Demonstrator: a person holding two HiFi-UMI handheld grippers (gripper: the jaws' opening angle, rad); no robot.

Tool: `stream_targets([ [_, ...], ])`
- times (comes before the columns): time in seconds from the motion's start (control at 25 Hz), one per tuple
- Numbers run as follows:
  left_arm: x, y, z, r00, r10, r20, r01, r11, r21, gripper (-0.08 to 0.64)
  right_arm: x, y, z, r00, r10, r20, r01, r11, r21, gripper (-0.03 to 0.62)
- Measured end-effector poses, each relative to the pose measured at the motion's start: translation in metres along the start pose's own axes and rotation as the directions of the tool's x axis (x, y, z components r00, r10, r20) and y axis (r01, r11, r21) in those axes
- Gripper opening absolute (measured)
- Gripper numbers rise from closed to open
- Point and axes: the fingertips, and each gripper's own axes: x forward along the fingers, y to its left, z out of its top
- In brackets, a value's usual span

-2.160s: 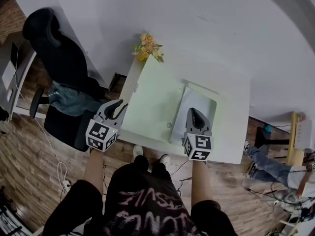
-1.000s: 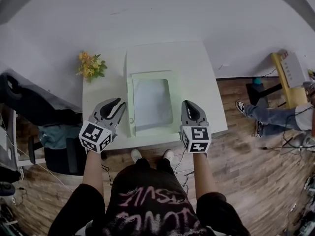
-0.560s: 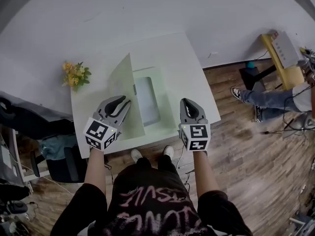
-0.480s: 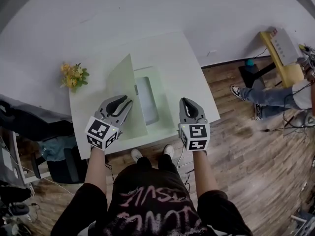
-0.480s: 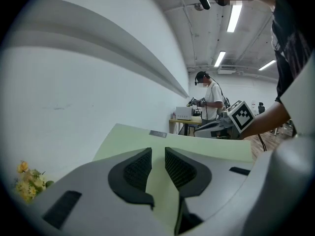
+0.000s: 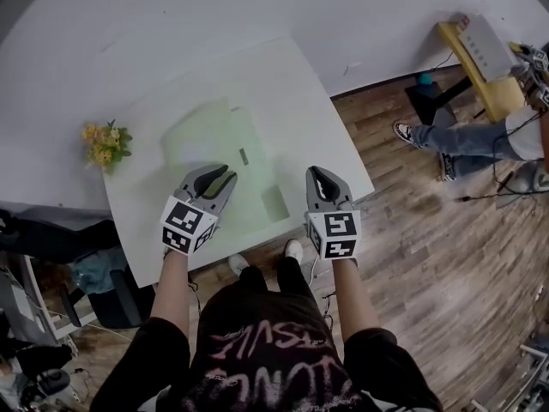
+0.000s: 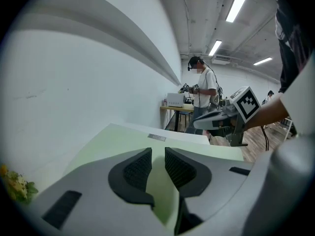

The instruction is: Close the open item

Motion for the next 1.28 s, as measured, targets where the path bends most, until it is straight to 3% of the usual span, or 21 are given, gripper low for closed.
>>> stream_targets([
  [0.52,0.056,-0.016,-0.033,0.988,-0.018,-0.152,0.015,1.0,-0.022,0.091,-0.017,-0.049,-0.029,0.995,-0.088,-0.046,0.091,0.994,0.056,0.028],
  [0.88,0.079,-0.021,-0.056,0.953,0.017,-0.304,-0.004,0.999,0.043,0.087,-0.026,-0.066,-0.041,0.991,-0.113,-0.067,0.118,0.99,0.075,0.028],
  [1.04,0.082,-0.022,-0.057,0.945,-0.007,-0.326,0.01,1.0,0.007,0.087,-0.028,-0.07,-0.046,0.99,-0.115,-0.077,0.122,0.989,0.083,0.028],
  [1.28,0.085,-0.025,-0.061,0.932,-0.02,-0.362,0.026,1.0,0.011,0.067,-0.029,-0.07,-0.048,0.991,-0.111,-0.076,0.116,0.991,0.072,0.028],
])
